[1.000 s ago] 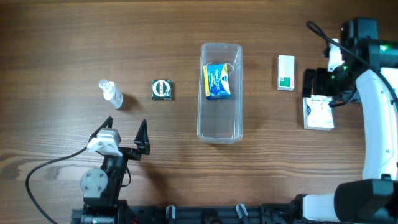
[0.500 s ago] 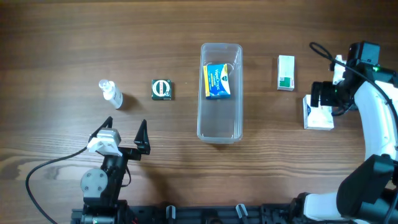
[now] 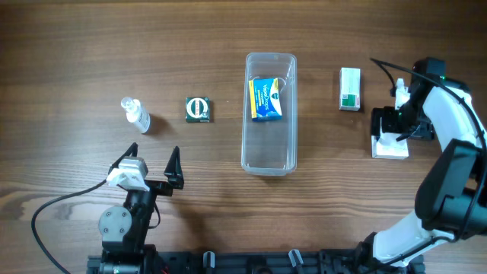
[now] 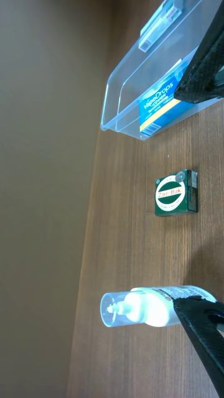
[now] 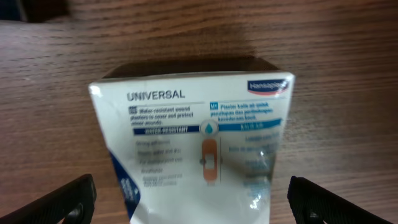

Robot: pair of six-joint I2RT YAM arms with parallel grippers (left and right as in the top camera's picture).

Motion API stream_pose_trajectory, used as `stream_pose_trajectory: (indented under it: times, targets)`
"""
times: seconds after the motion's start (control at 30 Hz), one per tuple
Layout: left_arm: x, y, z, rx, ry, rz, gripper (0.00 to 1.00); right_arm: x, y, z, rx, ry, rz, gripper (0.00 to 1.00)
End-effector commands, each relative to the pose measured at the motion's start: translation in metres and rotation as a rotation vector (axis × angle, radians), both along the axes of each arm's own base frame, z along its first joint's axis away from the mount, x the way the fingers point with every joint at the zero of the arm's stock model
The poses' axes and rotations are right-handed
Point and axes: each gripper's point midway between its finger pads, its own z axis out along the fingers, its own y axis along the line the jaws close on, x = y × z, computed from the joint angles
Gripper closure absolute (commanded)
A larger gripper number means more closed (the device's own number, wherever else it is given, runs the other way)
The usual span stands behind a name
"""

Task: Pack container
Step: 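Move right gripper to the white Hansaplast box and grasp it, then place white Hansaplast box into container beside blue box, release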

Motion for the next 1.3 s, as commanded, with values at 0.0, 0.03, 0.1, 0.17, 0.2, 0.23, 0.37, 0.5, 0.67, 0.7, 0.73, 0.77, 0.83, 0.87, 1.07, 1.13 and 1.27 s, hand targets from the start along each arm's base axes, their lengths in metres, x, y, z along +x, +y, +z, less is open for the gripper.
stream_pose_trajectory:
  times: [0.0,0.03,0.1,0.17,0.2,0.23,0.37,0.5,0.67,0.7,0.73,0.77,0.83,0.87,1.07,1.13,1.27]
  targets:
    - [0.0,0.002,-0.004,0.023,0.005,0.01,0.0,-0.004,0.002,-0.019,0.035,0.044,0.006,0.0]
    - [0.0,0.002,-0.004,0.023,0.005,0.01,0.0,-0.005,0.002,-0.024,0.038,0.056,0.005,0.0]
    - [0.0,0.002,-0.004,0.023,0.005,0.01,0.0,-0.007,0.003,-0.031,0.044,0.076,0.005,0.0]
    - [0.0,0.002,-0.004,0.023,0.005,0.01,0.0,-0.007,0.004,-0.035,0.05,0.083,0.003,0.0]
    - [0.0,0.002,-0.004,0.023,0.004,0.01,0.0,-0.006,0.003,-0.035,0.049,0.079,0.003,0.0]
    - [0.0,0.002,-0.004,0.023,0.005,0.01,0.0,-0.005,0.003,-0.035,0.049,0.077,0.002,0.01]
    - [0.0,0.002,-0.004,0.023,0.005,0.01,0.0,-0.004,0.003,-0.035,0.046,0.07,-0.002,0.14]
    - [0.0,0.002,-0.004,0.023,0.005,0.01,0.0,-0.003,0.003,-0.035,0.045,0.069,-0.006,0.32]
    - [0.0,0.002,-0.004,0.023,0.005,0.01,0.0,0.003,0.001,-0.032,0.039,0.043,-0.052,0.36]
    - [0.0,0.002,-0.004,0.023,0.005,0.01,0.0,0.007,0.0,-0.027,0.037,0.035,-0.075,0.37]
    - [0.0,0.002,-0.004,0.023,0.005,0.01,0.0,0.012,0.0,-0.021,0.039,0.026,-0.09,0.38]
    - [0.0,0.002,-0.004,0.023,0.005,0.01,0.0,0.018,0.0,-0.012,0.041,0.018,-0.112,0.38]
    - [0.0,0.002,-0.004,0.023,0.005,0.01,0.0,0.031,0.014,0.01,0.099,-0.013,-0.108,0.38]
    - [0.0,0.002,-0.004,0.023,0.005,0.01,0.0,0.037,0.022,0.019,0.129,-0.027,-0.095,0.38]
    - [0.0,0.002,-0.004,0.023,0.005,0.01,0.0,0.065,0.088,0.094,0.212,-0.113,-0.058,0.36]
    - [0.0,0.002,-0.004,0.023,0.005,0.01,0.0,0.074,0.117,0.122,0.225,-0.173,-0.025,0.34]
    - [0.0,0.002,-0.004,0.023,0.005,0.01,0.0,0.081,0.191,0.153,0.267,-0.252,0.029,0.3]
